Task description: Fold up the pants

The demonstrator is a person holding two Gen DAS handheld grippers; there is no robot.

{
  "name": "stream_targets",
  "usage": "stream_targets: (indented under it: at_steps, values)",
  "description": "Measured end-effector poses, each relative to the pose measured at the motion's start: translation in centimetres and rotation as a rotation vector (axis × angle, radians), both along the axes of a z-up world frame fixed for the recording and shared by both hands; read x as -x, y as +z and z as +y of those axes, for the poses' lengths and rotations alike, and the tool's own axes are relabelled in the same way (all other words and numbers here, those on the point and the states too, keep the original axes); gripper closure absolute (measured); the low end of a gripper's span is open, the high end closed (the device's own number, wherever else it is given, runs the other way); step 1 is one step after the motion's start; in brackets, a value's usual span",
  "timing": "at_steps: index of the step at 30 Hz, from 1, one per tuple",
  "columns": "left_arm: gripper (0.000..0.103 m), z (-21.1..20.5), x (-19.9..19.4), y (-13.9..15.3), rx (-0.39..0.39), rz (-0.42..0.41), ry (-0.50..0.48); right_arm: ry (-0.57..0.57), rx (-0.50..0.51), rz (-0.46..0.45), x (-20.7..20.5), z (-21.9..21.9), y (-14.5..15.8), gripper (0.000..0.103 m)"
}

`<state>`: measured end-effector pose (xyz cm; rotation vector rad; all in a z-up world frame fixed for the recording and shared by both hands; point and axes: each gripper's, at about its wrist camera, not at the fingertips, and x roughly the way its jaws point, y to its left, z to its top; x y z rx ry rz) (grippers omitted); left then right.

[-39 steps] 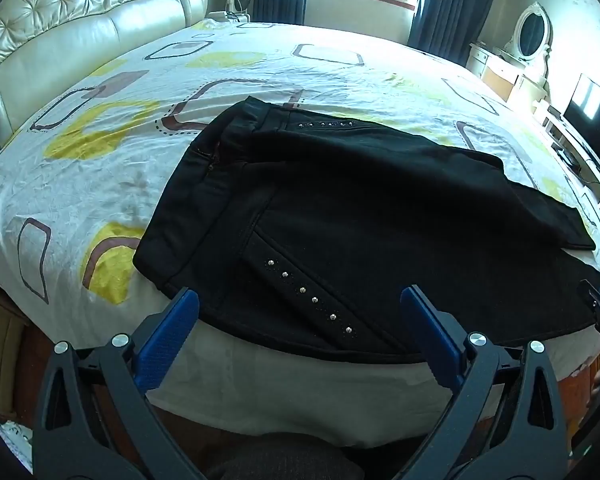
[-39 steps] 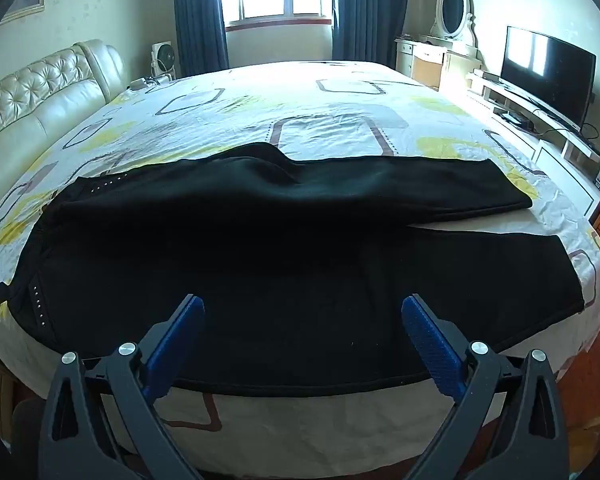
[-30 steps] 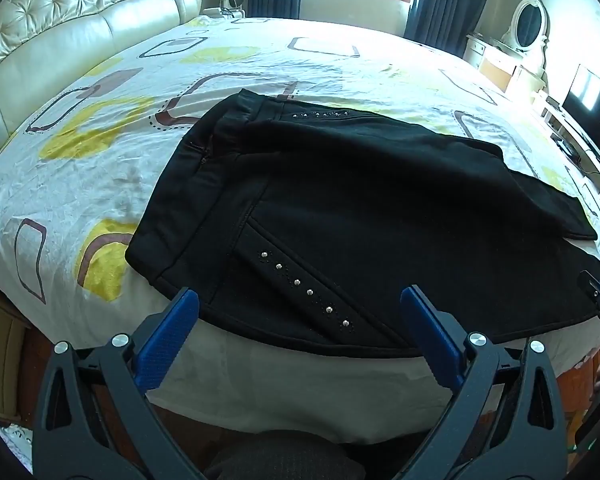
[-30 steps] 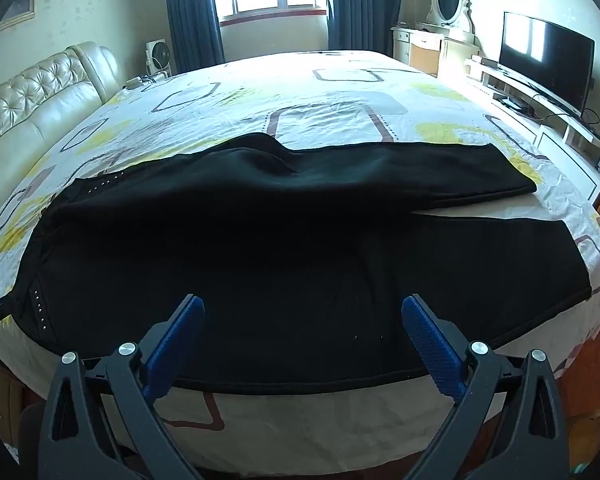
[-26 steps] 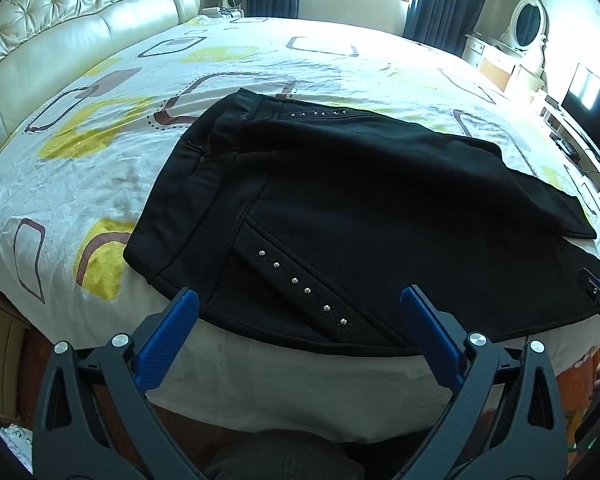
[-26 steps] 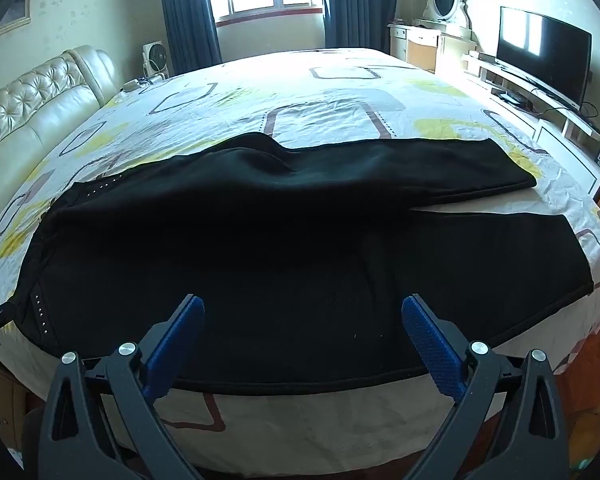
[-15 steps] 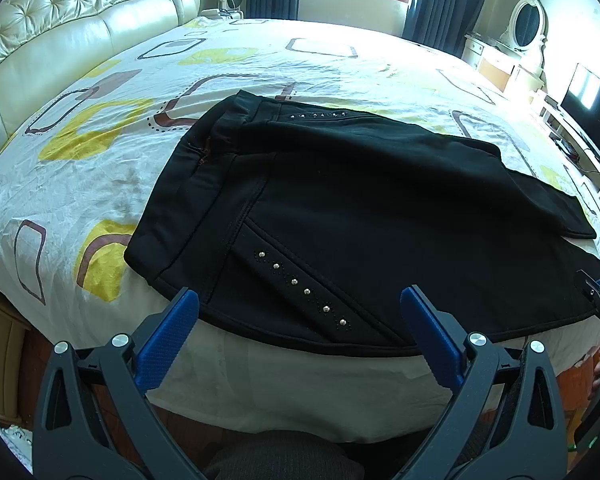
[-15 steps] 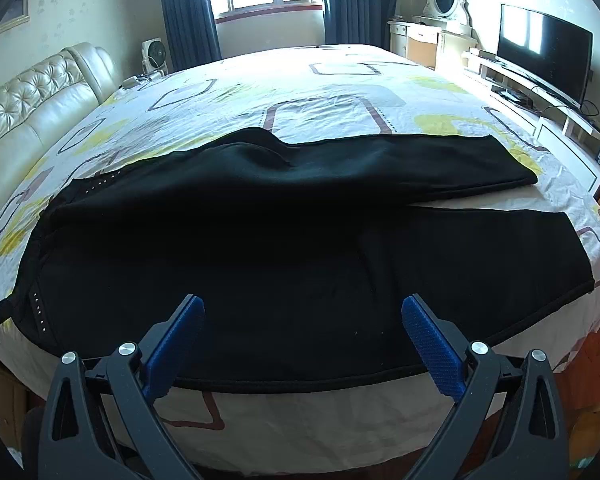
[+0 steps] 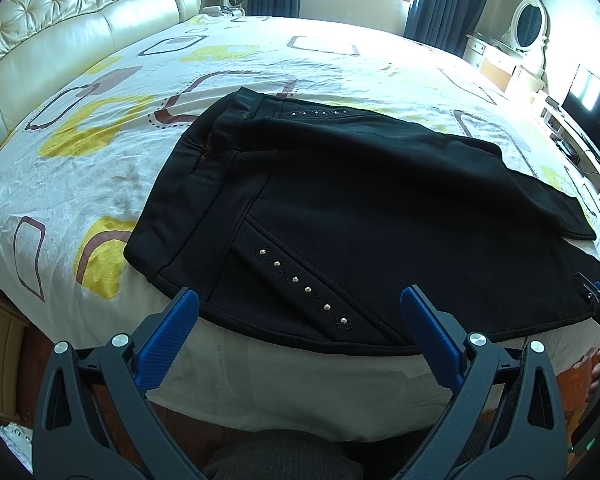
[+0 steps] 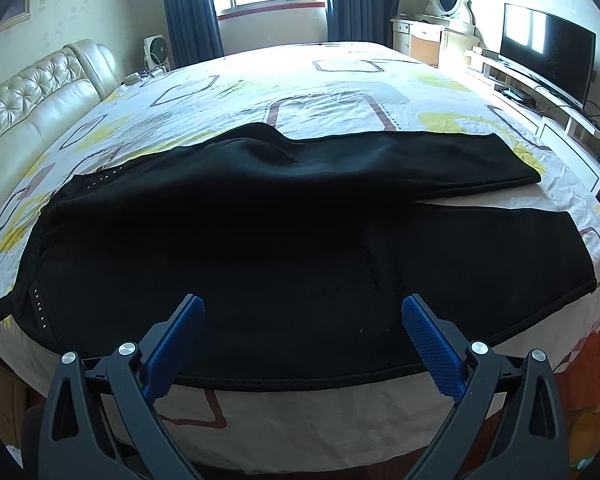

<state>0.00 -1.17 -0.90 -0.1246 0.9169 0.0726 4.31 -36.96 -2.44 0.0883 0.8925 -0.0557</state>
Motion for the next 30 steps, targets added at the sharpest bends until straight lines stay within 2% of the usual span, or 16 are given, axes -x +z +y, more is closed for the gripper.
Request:
stream_targets:
  at_steps: [30]
  values:
    - [0.002,0.0,0.01,-0.14,0.003,0.008,-0.004,0.01,0.008,0.017,-0.2,0.64,-0.29,0.004]
